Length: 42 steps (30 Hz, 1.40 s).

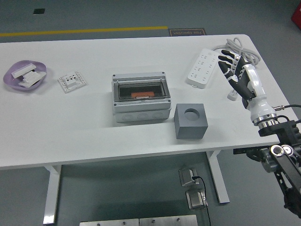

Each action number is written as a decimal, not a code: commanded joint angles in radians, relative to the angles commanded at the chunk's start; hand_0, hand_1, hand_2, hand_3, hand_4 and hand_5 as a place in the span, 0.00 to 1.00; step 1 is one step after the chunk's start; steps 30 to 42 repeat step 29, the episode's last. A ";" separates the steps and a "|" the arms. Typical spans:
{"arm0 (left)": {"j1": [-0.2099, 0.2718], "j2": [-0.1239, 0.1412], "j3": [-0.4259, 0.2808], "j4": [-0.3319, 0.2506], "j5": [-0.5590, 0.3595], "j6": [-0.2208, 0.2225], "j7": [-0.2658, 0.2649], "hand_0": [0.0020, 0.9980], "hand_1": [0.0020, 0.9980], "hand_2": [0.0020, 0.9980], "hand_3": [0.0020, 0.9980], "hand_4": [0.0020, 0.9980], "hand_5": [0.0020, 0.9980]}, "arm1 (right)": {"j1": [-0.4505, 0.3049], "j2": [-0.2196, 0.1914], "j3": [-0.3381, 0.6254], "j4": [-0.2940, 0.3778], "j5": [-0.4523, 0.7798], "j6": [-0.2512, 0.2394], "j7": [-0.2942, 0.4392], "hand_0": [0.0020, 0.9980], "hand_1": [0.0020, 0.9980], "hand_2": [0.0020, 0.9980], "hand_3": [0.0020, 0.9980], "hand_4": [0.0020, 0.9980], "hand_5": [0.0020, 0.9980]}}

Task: Pick up the cylinder from the cube,place it in the box,flap close box

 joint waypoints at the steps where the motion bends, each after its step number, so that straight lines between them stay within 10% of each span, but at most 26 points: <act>1: 0.001 -0.001 -0.002 0.000 0.002 0.000 0.000 0.63 0.64 0.61 0.62 0.66 0.26 | 0.002 0.002 0.000 -0.001 -0.005 0.001 0.001 0.80 0.78 0.79 0.81 0.88 0.67; 42: -0.003 0.004 -0.024 0.000 0.008 0.000 -0.009 0.63 0.64 0.61 0.62 0.66 0.26 | -0.047 0.043 0.023 0.011 0.026 -0.011 0.085 0.80 0.79 0.80 0.83 0.87 0.65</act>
